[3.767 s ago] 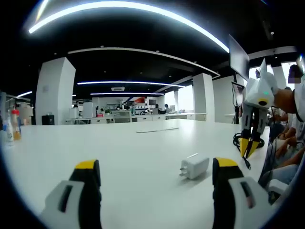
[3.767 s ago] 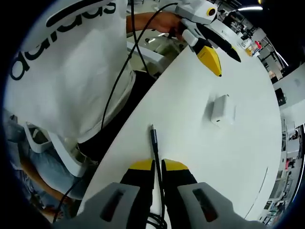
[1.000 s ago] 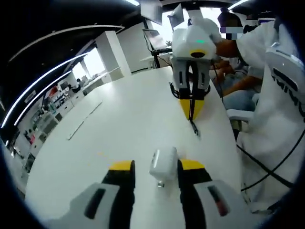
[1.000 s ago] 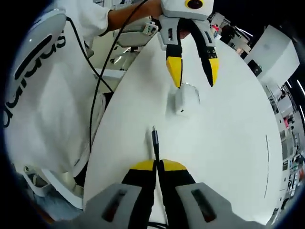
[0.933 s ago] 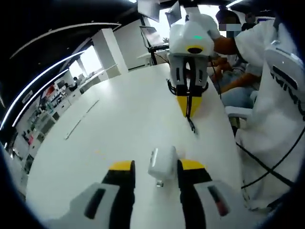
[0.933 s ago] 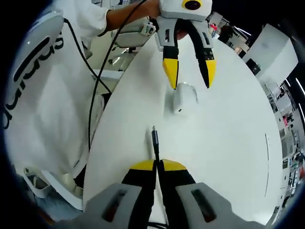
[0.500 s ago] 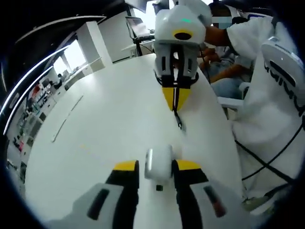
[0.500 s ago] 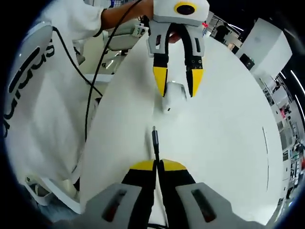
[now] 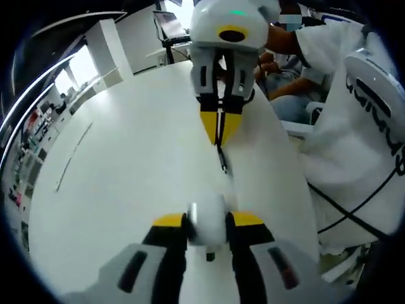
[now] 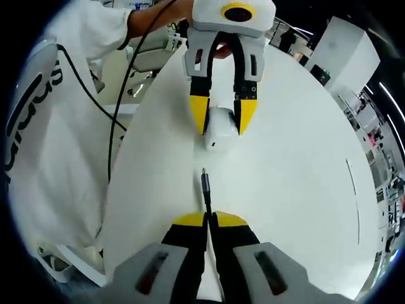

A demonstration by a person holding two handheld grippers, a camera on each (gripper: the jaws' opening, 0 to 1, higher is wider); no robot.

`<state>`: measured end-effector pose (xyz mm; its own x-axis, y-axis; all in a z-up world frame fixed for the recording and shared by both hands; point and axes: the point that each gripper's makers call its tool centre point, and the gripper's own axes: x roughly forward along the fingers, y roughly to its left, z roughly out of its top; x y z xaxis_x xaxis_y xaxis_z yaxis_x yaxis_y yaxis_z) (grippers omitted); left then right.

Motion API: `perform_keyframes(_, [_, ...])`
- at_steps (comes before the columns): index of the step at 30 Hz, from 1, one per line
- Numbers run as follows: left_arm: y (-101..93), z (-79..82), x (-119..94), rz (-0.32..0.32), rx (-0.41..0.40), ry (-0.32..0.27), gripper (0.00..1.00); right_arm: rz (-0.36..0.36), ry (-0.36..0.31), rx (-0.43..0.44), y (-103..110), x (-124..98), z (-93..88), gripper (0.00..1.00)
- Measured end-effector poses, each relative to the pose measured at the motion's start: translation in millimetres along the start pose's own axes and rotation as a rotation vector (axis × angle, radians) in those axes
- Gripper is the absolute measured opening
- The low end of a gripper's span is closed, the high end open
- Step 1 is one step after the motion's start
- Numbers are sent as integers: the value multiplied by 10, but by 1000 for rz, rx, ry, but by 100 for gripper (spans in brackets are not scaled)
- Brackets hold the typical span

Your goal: Plug the desk Type‑C cable into the charger adapter.

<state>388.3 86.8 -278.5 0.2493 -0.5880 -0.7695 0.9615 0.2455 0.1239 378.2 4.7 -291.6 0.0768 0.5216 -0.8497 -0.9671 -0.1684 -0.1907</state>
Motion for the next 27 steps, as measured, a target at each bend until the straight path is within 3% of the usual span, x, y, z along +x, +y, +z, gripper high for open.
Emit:
perform_keyframes(10, [-26, -23, 40, -55, -31, 57, 24, -11, 4, 17, -30, 24, 53, 2])
perform_keyframes(27, [-32, -48, 66, -81, -44, 112, 24, -27, -27, 46, -73, 106, 177, 2])
